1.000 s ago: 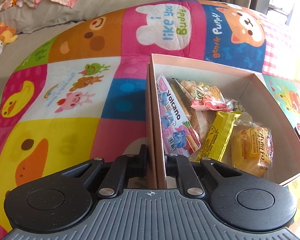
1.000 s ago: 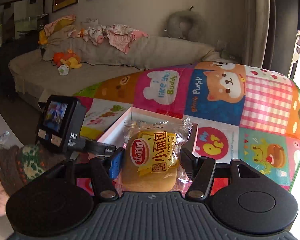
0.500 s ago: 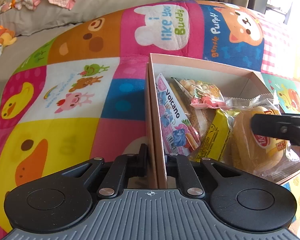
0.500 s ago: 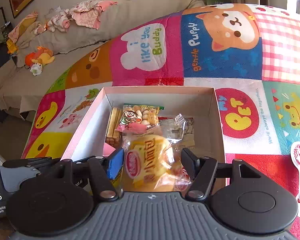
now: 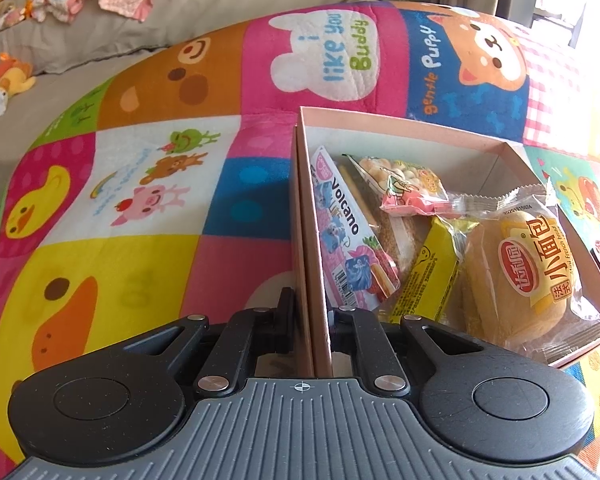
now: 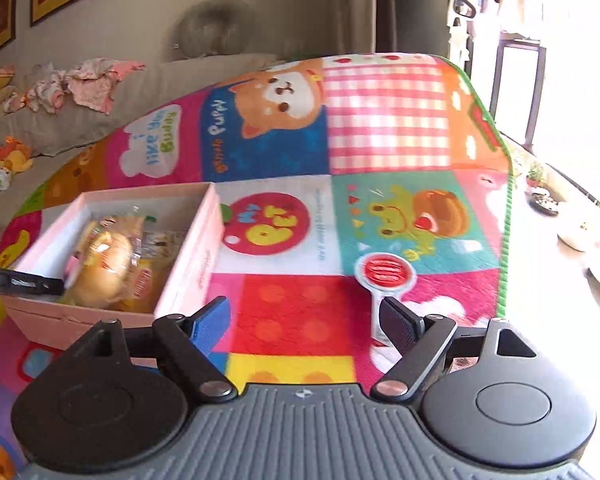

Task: Organize objects
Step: 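Reach the right tool toward the red-and-white round label card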

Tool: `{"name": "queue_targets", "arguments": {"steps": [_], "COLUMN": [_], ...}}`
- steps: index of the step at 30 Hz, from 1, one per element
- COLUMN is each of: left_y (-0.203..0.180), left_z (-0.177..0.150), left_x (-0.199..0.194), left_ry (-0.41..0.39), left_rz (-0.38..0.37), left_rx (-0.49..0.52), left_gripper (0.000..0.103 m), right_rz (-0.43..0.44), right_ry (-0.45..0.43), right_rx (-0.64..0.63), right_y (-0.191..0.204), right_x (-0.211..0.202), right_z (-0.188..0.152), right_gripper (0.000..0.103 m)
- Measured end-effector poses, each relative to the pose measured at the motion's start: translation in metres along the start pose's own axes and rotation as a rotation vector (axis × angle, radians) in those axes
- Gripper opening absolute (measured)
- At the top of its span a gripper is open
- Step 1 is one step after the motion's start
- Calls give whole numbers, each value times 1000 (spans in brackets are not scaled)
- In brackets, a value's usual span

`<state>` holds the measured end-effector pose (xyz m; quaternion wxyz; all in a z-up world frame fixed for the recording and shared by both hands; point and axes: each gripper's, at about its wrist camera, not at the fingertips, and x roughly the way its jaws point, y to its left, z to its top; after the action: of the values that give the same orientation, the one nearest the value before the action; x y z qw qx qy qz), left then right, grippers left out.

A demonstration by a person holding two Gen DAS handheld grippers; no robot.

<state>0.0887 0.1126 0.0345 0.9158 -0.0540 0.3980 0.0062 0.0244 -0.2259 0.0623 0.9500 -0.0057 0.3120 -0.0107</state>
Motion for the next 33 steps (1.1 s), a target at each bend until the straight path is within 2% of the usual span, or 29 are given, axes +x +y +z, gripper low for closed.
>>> {"name": "queue_targets", "arguments": {"steps": [3, 7, 11, 15, 18, 19, 22, 26, 33], "left_y": [0, 0, 1, 2, 2, 2, 2, 3, 3], "left_z": [0, 0, 1, 1, 1, 1, 1, 0, -1], "left_x": [0, 0, 0, 0, 0, 0, 0, 0, 0], "left_ry": [0, 2, 3, 7, 5, 5, 5, 0, -7], "left_rz": [0, -1, -4, -13, -13, -13, -14, -21, -23], "left_rx": [-1, 0, 2, -2, -1, -1, -1, -8, -16], "left_gripper": [12, 12, 12, 12, 12, 12, 12, 12, 12], "right_rz": [-17, -21, -44, -66, -68, -64, -64, -8, 64], "right_ry": [60, 100, 124, 182, 195, 191, 182, 194, 201], "right_rx": [74, 140, 145, 84, 93, 96, 107, 147, 138], "right_y": [-34, -56, -56, -47, -47, -48, -49, -50, -23], "right_x": [20, 53, 92, 130, 141, 140, 130, 101, 19], "right_z": [-5, 3, 24, 37, 39, 39, 36, 21, -35], "right_gripper": [82, 82, 84, 86, 86, 83, 61, 61, 61]}}
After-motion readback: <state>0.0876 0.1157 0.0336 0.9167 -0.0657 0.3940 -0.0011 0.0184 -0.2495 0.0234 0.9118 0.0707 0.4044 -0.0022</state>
